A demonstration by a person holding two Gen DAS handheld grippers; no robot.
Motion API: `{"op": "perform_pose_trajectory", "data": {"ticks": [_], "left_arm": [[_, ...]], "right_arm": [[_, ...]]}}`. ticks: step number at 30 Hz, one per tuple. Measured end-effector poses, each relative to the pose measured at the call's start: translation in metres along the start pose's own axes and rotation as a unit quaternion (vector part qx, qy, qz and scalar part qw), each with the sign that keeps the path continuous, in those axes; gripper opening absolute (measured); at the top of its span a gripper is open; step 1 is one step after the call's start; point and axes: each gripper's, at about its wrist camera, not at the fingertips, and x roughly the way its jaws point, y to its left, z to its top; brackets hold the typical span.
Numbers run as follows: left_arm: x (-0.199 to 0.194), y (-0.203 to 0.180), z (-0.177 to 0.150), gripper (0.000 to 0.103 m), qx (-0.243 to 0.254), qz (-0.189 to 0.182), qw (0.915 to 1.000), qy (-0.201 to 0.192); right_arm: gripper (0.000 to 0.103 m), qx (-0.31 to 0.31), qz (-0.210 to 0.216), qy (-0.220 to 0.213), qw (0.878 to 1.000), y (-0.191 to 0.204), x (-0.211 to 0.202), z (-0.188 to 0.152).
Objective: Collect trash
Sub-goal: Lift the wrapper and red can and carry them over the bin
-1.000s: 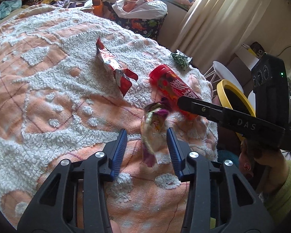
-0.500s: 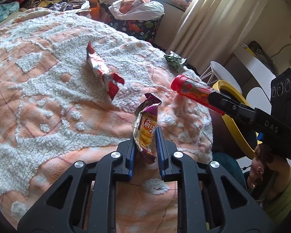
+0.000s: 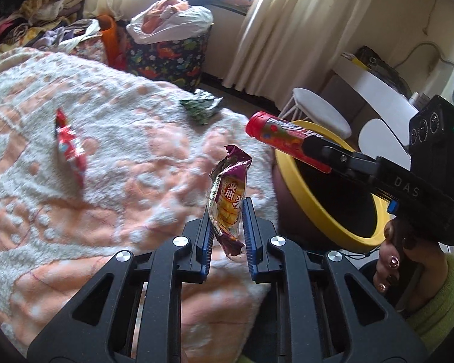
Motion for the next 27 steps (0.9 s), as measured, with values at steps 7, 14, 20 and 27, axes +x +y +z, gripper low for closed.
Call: {"op": "perform_pose_trajectory", "data": {"ticks": [7,14,20,27], "left_arm": [[0.008,-0.031,0.008,0.013,0.025,-0.021,0.9995,-0.001],[0.015,-0.057,0.016,0.013,0.049,-0.038,0.9980,-0.004],[0.020,-0.076,0.018,0.013,0.067,-0.048,0.9966,-0.004],[0.026,-0.093,0.017,0.013,0.086,-0.051,0.9949,0.001]], "right_arm": [[0.030,0.028,-0.018,-0.023,0.999,-0.025,-0.022,0.006],[0.030,0.050,-0.031,-0.046,0.997,-0.045,-0.041,0.013],[0.030,0.066,-0.047,-0.059,0.995,-0.062,-0.054,0.014],[0.030,0.082,-0.067,-0.071,0.992,-0.079,-0.066,0.017]]}}
